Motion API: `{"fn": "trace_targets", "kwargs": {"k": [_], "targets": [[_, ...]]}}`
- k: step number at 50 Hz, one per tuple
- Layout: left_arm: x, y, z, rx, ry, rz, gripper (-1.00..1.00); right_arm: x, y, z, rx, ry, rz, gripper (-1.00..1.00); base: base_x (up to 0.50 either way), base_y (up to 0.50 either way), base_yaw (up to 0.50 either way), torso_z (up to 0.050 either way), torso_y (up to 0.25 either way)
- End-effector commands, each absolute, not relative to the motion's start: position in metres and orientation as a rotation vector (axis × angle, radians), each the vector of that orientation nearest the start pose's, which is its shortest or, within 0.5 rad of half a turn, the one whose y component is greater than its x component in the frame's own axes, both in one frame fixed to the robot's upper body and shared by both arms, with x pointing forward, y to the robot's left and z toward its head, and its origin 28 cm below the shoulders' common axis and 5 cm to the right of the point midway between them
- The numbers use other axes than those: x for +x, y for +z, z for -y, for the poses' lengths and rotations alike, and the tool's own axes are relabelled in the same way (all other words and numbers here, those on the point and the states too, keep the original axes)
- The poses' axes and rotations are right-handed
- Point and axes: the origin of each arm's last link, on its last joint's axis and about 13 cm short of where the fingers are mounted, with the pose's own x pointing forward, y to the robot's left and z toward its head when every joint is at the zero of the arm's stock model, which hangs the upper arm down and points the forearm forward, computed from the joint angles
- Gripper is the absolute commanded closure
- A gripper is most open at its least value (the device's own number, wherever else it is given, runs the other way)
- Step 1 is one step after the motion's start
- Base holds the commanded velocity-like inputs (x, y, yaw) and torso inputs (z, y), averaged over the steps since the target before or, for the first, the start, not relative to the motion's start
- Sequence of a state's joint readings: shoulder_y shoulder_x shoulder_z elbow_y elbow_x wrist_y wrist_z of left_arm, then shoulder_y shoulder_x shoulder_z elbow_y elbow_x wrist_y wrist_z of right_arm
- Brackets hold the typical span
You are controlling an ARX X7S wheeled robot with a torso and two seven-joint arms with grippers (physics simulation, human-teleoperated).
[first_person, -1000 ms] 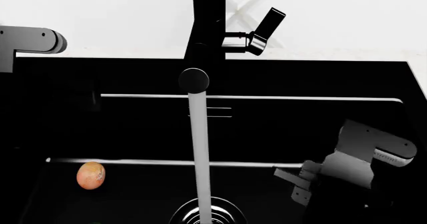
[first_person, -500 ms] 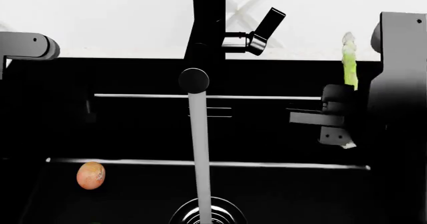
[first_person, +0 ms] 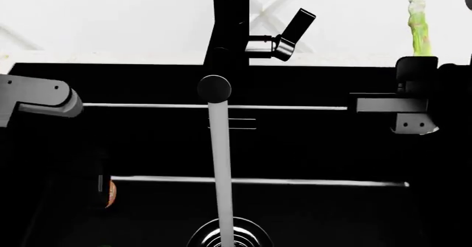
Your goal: Pick the broccolis and asparaguss from the sink and place them in one bowl. Place the onion in the other bowl. Then turn off the sink faucet.
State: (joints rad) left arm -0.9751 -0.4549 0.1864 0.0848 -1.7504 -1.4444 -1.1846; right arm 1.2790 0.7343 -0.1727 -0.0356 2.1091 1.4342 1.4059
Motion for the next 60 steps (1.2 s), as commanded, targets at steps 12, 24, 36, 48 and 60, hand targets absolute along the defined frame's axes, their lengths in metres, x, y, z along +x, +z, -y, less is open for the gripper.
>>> {"fn": "trace_targets", "kwargs": {"k": [12,24,36,48,60], "targets": [[0.245,0.240,-0.210,0.058,-0.199,-0.824,-1.00,0.223,0.319,0.182,-0.004,-0.027,-0.383,1.00,0.00,0.00,0.00,0.000,0.000],[0.262,0.217,-0.207,0.036,-0.154,-0.882,-1.00,0.220,0.310,0.184,0.006,-0.023,-0.405,1.00,0.00,0.00,0.00,0.000,0.000],[0.277,0.187,-0.202,0.033,-0.116,-0.939,-1.00,0.222,0.303,0.184,0.016,-0.015,-0.421,1.00,0.00,0.00,0.00,0.000,0.000],[0.287,0.163,-0.200,0.035,-0.078,-0.962,-1.00,0.219,0.301,0.185,0.026,-0.012,-0.421,1.00,0.00,0.00,0.00,0.000,0.000],[0.297,0.153,-0.197,0.054,-0.068,-0.961,-1.00,0.217,0.295,0.187,0.042,-0.015,-0.432,1.00,0.00,0.00,0.00,0.000,0.000]]}}
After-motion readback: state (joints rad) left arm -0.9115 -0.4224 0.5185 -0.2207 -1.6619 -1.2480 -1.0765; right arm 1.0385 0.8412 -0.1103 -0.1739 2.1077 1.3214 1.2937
